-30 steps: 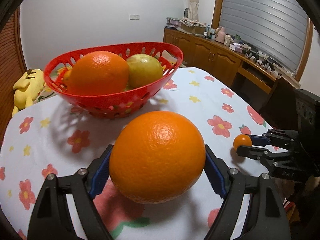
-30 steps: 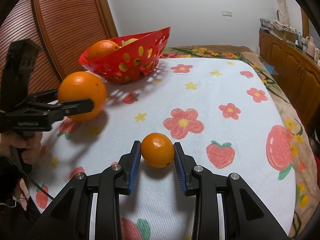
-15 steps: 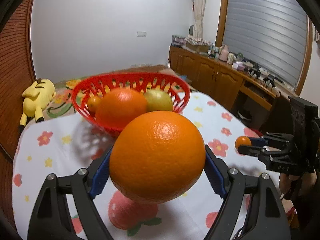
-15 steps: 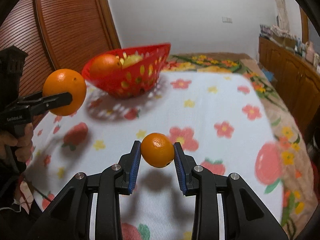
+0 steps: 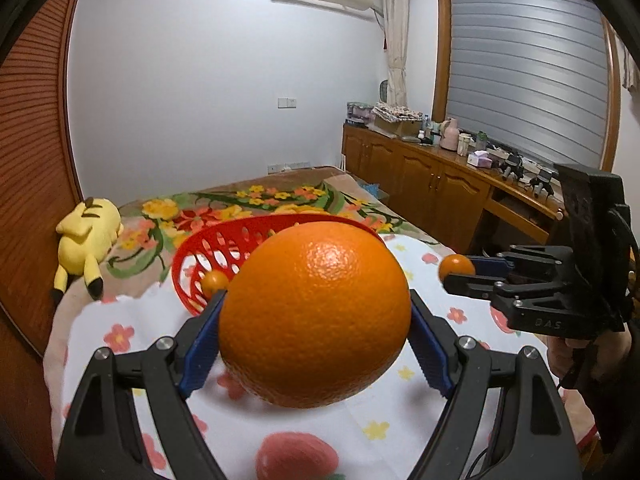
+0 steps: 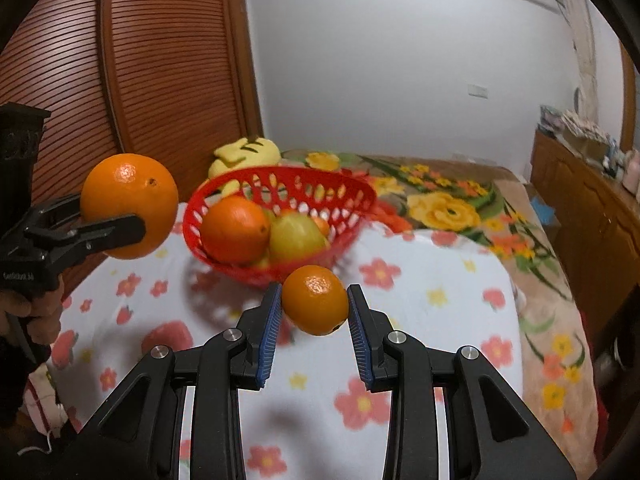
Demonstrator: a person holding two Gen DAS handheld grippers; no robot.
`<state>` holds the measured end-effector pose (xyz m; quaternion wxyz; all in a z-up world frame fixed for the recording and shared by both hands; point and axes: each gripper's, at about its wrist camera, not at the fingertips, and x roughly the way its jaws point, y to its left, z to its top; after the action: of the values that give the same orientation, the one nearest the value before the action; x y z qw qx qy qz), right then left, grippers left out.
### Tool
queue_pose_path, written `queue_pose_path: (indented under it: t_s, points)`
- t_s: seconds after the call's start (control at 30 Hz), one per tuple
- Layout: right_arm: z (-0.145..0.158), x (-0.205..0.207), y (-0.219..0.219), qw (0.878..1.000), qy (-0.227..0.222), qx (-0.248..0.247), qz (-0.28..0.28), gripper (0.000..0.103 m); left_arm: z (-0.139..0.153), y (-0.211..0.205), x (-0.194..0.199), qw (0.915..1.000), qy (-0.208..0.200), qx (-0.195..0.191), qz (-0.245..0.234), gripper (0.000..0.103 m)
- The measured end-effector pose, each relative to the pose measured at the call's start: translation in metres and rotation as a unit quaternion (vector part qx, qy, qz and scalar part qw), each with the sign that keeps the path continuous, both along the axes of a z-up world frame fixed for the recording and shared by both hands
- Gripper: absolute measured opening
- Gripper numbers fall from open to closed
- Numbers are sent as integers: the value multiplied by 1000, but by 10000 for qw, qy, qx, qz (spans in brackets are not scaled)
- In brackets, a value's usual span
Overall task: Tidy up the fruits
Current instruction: 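Lift both held fruits and carry them over the red basket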
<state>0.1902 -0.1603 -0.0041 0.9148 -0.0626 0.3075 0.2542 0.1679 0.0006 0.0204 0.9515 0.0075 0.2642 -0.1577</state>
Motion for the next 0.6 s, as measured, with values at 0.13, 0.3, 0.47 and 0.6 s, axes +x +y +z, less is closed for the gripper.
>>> queue_pose_path:
  t_s: [0.13,0.3,0.47,0.6]
  points:
    - [3,20,15,9999,5,-49,148,32,3,7,13,10000,-29,40,72,83]
    - [-2,47,34,9994,27,-181,302,32,2,15,31,9999,16,65,151,83]
    - [-13,76,42,9991,157,-245,317,32,-3,20,51,9997,85,69,220,83]
    - [-21,95,42,9988,257,-277,303,32,-6,23,68,9996,128,87,243,83]
